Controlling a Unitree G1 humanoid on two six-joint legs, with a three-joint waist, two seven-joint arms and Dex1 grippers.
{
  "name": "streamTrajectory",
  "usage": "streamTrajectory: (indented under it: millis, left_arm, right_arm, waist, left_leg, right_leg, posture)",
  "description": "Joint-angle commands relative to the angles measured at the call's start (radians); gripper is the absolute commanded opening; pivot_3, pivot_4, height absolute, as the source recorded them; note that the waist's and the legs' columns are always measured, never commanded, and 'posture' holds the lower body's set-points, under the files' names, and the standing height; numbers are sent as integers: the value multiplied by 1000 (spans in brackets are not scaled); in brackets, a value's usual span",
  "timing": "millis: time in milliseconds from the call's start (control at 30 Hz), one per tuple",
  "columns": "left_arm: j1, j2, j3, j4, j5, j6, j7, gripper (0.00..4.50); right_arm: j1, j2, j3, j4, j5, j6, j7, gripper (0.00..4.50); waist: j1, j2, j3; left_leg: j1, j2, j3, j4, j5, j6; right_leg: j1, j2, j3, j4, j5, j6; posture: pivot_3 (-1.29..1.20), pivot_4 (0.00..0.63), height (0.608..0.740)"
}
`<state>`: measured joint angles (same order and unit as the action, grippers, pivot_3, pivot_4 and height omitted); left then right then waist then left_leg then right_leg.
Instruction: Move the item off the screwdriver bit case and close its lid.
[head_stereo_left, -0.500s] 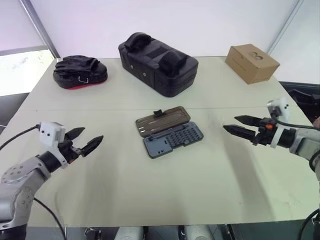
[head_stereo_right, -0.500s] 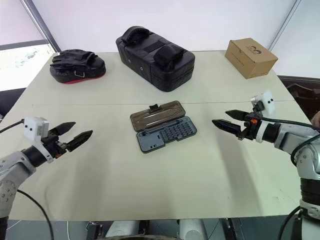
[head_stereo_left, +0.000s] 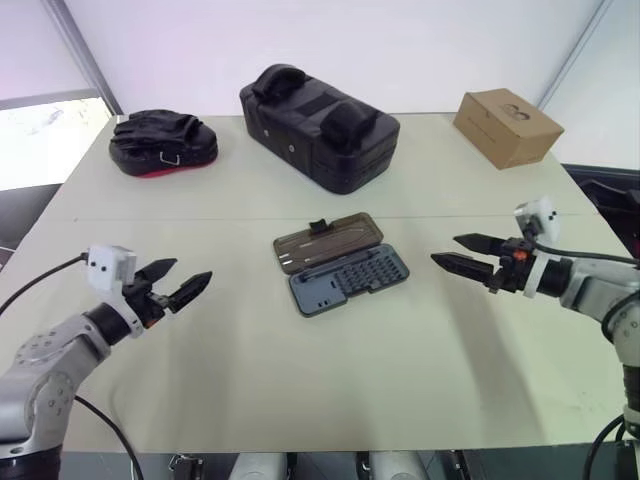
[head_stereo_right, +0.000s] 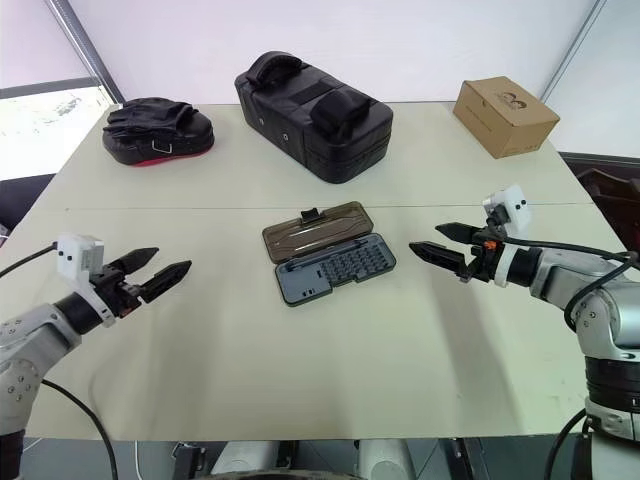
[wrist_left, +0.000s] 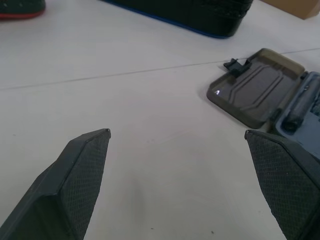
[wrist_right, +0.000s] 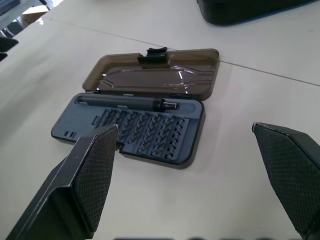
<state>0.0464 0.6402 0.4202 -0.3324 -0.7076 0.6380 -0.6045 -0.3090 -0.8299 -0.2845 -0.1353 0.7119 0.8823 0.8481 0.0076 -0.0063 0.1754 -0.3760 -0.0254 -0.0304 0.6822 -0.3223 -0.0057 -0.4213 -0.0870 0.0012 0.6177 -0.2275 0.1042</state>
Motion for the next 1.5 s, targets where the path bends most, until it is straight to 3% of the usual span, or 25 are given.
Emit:
streamTrajectory:
  millis: [33, 400, 567, 767, 933, 1067, 1267, 1500]
  left_arm:
    - [-9, 3, 19, -45, -13, -2, 12, 4500]
    - [-20, 25, 13, -22, 18, -23, -15, 4500]
    - [-124, 68, -58, 88, 63, -67, -115, 4500]
    - [-516, 109, -282, 557, 239, -266, -398, 4500]
    - [-897, 6, -433, 1118, 420, -489, -560, 4500]
    - [-1083, -86, -468, 1428, 515, -605, -596, 4500]
    - [-1196, -199, -479, 1600, 610, -691, -588, 4500]
    - [-1180, -267, -556, 1645, 766, -752, -565, 4500]
  right_arm:
    - [-16, 13, -6, -41, 10, -3, -21, 4465]
    - [-14, 21, 9, -50, 3, -7, -32, 4465]
    - [-35, 7, 31, -73, 12, -4, -7, 4465]
    - [-81, 15, 74, -159, 46, 12, 12, 4465]
    - [-90, 52, 104, -239, 54, 6, -27, 4465]
    - [-65, 90, 100, -324, 74, 20, -89, 4465]
    - [36, 125, 62, -431, 107, 41, -187, 4465]
    - [98, 122, 21, -467, 131, 38, -242, 4465]
  waist:
    - [0, 0, 0]
    - [1, 0, 0]
    - [5, 0, 0]
    - [4, 0, 0]
    - [4, -1, 0]
    - [2, -1, 0]
    - [1, -2, 1]
    - [3, -2, 1]
  left_leg:
    - [0, 0, 0, 0, 0, 0]
    - [0, 0, 0, 0, 0, 0]
    - [0, 0, 0, 0, 0, 0]
    - [0, -3, 0, 0, 0, 0]
    - [-2, -5, 1, 0, 0, 0]
    - [-10, -5, 1, 2, 0, 1]
    - [-16, -5, 1, 2, -1, 2]
    - [-15, -5, 0, 3, -1, 3]
  right_leg:
    - [0, 0, 0, 0, 0, 0]
    - [0, 0, 0, 0, -1, -1]
    - [0, 0, 0, 0, -1, -2]
    - [0, 2, -1, -1, 0, 0]
    - [-1, 2, -1, -1, 1, 2]
    - [-7, 3, -3, -1, 1, 2]
    - [-10, 3, -3, -2, 2, 3]
    - [-10, 2, -3, -2, 2, 4]
  posture:
    - [0, 150, 740]
    - [0, 150, 740]
    - [0, 150, 740]
    - [0, 150, 740]
    - [0, 150, 740]
    - [0, 150, 740]
    - [0, 150, 740]
    - [0, 150, 740]
